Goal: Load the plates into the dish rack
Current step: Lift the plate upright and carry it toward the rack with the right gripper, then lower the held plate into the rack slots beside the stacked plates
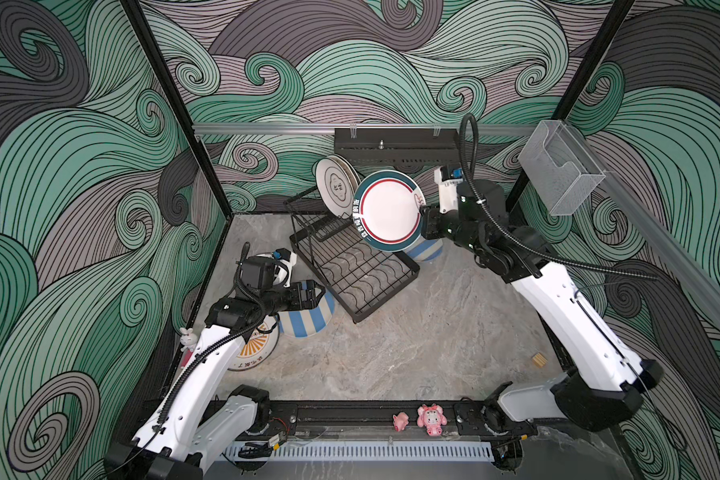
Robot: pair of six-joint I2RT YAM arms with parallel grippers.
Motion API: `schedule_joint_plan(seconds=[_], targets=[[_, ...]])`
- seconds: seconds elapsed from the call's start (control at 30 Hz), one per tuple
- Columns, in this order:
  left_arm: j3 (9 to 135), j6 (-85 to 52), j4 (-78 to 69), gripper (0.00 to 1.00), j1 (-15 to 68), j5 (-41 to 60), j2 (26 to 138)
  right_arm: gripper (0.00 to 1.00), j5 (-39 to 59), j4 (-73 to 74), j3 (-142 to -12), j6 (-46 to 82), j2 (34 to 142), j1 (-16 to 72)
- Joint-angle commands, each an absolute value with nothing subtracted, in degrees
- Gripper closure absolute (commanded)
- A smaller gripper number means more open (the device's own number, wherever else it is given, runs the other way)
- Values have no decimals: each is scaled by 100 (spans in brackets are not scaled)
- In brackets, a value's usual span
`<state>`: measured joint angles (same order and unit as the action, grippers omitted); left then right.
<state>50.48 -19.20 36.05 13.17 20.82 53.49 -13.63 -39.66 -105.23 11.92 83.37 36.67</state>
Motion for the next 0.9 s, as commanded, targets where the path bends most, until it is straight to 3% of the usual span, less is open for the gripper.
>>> schedule_joint_plan(seconds=[0.0, 0.37, 0.87], targets=[[5025, -1694, 3594, 1, 1214, 2156, 5325, 100, -2534, -3243, -11300, 643, 8851, 4070], [5286, -1450, 3643, 1, 1169, 1948, 5511, 100, -3699, -2456, -13059, -237, 10727, 4674], [5392, -1452, 3775, 2, 1169, 1995, 5563, 100, -4201, -1763, -13385, -328, 11558, 4788]])
